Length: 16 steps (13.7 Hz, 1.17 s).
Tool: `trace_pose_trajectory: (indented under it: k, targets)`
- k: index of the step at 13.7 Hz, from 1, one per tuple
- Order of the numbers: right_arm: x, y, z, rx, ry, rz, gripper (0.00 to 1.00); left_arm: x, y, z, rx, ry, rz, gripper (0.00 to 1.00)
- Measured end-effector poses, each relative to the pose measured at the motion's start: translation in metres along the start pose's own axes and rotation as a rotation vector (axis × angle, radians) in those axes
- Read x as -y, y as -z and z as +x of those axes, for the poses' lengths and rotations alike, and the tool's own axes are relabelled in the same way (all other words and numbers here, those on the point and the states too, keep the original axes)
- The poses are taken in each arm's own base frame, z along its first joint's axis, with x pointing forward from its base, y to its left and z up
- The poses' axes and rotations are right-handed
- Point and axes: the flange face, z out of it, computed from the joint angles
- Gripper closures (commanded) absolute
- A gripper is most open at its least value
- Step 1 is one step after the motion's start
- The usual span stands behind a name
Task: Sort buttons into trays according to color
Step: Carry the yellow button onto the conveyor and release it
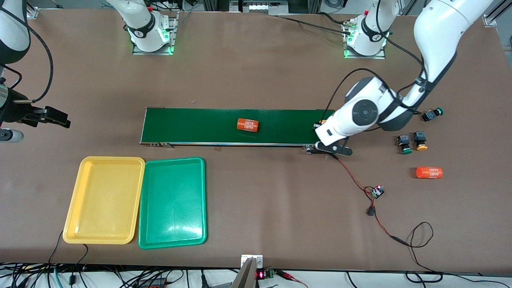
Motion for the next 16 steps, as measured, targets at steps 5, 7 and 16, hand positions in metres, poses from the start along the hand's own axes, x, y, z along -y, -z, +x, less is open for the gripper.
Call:
trace_pose_trajectory:
  k: [5,7,16]
  targets:
    - [0.000,0.000,0.000,0.000,0.001,0.000,0.00,-0.015,-0.005,-0.003,-0.014,0.000,0.028,0.14]
    - [0.000,0.000,0.000,0.000,0.001,0.000,0.00,-0.011,-0.007,-0.002,-0.012,0.006,0.030,0.00]
    - [0.003,0.000,0.000,0.000,0.004,0.000,0.00,0.033,0.060,0.015,-0.028,0.120,0.117,0.00]
